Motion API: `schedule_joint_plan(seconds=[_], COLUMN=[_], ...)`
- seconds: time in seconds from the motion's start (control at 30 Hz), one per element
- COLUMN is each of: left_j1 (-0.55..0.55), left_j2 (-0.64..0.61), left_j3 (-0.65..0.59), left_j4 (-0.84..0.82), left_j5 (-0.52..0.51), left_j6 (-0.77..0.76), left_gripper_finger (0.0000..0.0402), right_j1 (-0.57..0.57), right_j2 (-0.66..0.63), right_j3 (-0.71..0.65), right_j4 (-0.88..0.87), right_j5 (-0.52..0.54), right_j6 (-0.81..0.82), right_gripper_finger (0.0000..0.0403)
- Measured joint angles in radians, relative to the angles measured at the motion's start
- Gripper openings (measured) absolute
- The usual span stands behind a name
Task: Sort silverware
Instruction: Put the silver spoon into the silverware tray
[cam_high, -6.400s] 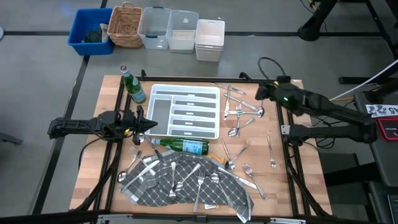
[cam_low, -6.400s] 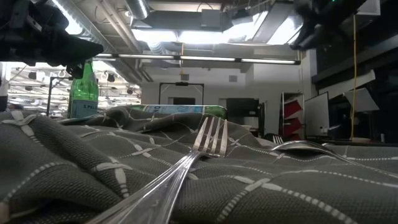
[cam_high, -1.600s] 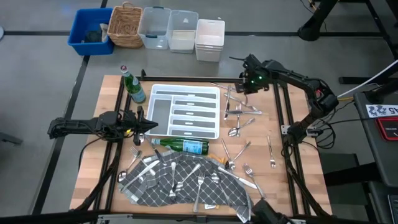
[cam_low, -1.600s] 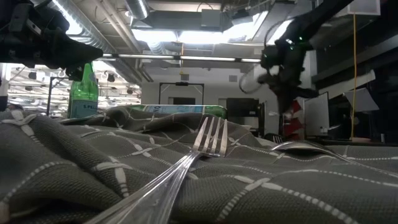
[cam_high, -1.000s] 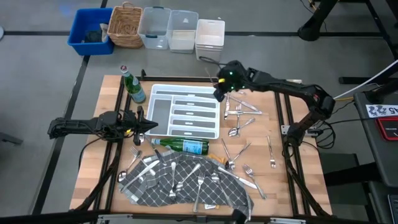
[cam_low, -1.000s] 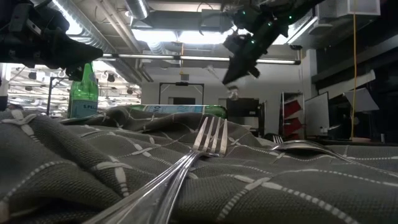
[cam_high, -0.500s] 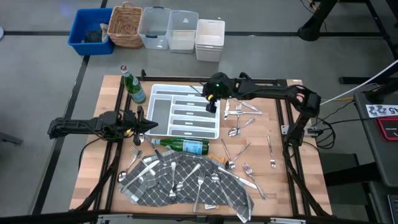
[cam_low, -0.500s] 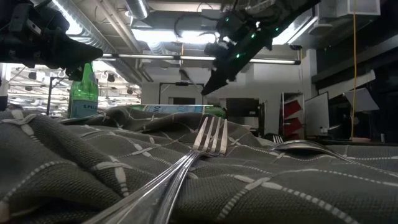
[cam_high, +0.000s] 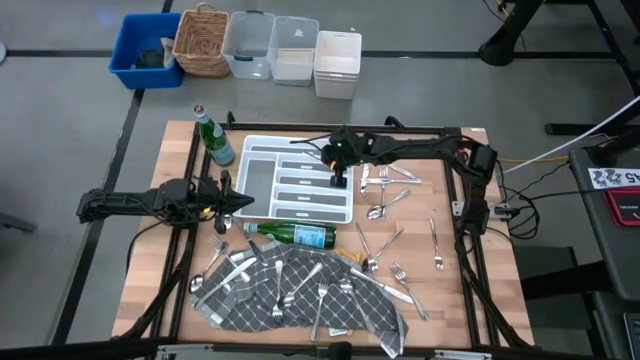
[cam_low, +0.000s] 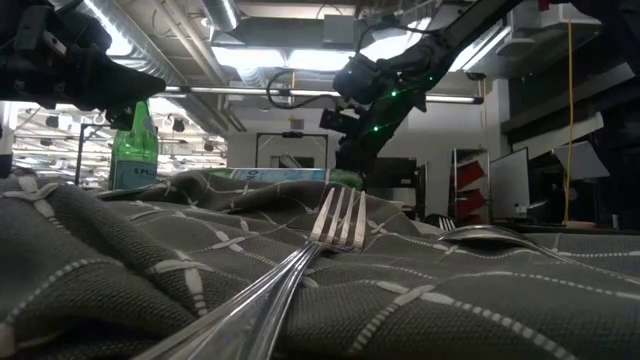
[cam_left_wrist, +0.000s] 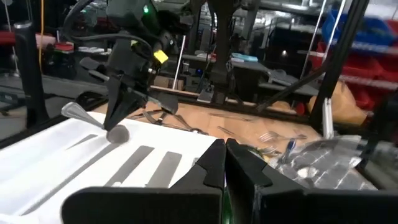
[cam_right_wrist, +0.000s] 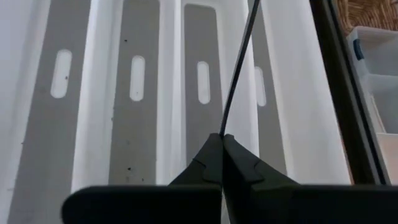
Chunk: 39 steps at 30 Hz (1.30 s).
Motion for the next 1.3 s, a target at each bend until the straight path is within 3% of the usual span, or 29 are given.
schedule_joint_plan(seconds=[0.23,0.47,0.67,0.83,1.0,1.1,1.2,1.3], left_j1=[0.0,0.0,0.0,0.0,0.0,0.0,0.0,0.0], left_j2=[0.0,0.0,0.0,0.028,0.145,0.248,0.359,0.464], left_j3=[0.012,0.075,0.215,0.377,0.542,0.622,0.679,0.718], left_j4=[0.044,-0.016,-0.279,-0.65,-0.993,-1.119,-1.202,-1.243], left_j5=[-0.097,-0.101,-0.104,-0.104,-0.096,-0.062,-0.026,-0.014], left_j6=[-0.312,-0.32,-0.386,-0.524,-0.703,-0.756,-0.719,-0.549], left_gripper_finger=[0.0,0.0,0.0,0.0,0.0,0.0,0.0,0.0], right_j1=[0.0,0.0,0.001,0.001,0.001,0.001,0.001,0.001], right_j2=[0.005,0.005,0.005,0.002,-0.013,-0.014,-0.014,-0.014], right_j3=[0.0,0.0,0.0,0.0,0.006,0.045,0.096,0.157], right_j4=[0.004,0.001,0.005,0.003,-0.008,-0.007,-0.007,-0.011], right_j5=[0.002,0.045,0.054,0.052,0.031,0.011,-0.02,-0.061], right_j6=[0.0,-0.001,0.021,0.145,0.21,0.221,0.223,0.223], right_gripper_finger=[0.002,0.0063,0.0084,0.0085,0.0085,0.0085,0.0085,0.0085])
